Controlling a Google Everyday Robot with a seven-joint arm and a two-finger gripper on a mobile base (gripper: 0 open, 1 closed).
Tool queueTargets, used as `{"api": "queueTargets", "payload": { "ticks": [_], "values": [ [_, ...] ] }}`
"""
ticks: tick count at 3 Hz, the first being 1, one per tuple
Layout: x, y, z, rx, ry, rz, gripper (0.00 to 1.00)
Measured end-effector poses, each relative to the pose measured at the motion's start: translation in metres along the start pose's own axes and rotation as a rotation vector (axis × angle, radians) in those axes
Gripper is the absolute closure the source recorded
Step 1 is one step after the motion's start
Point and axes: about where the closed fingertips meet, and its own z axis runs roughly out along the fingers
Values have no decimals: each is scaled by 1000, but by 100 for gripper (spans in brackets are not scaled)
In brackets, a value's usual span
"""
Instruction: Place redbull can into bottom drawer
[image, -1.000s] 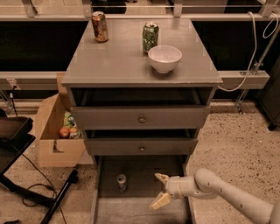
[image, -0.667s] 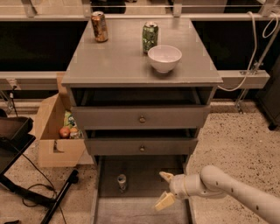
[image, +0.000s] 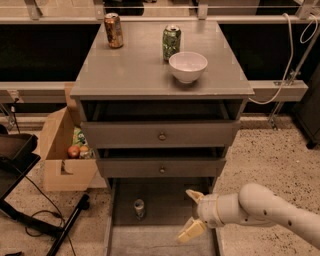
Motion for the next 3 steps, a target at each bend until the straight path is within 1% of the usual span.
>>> {"api": "queueTargets", "payload": {
  "ticks": [1, 3],
  "values": [
    [-40, 7, -35, 139, -40, -54, 0],
    [-106, -17, -98, 523, -252, -143, 0]
  ]
}}
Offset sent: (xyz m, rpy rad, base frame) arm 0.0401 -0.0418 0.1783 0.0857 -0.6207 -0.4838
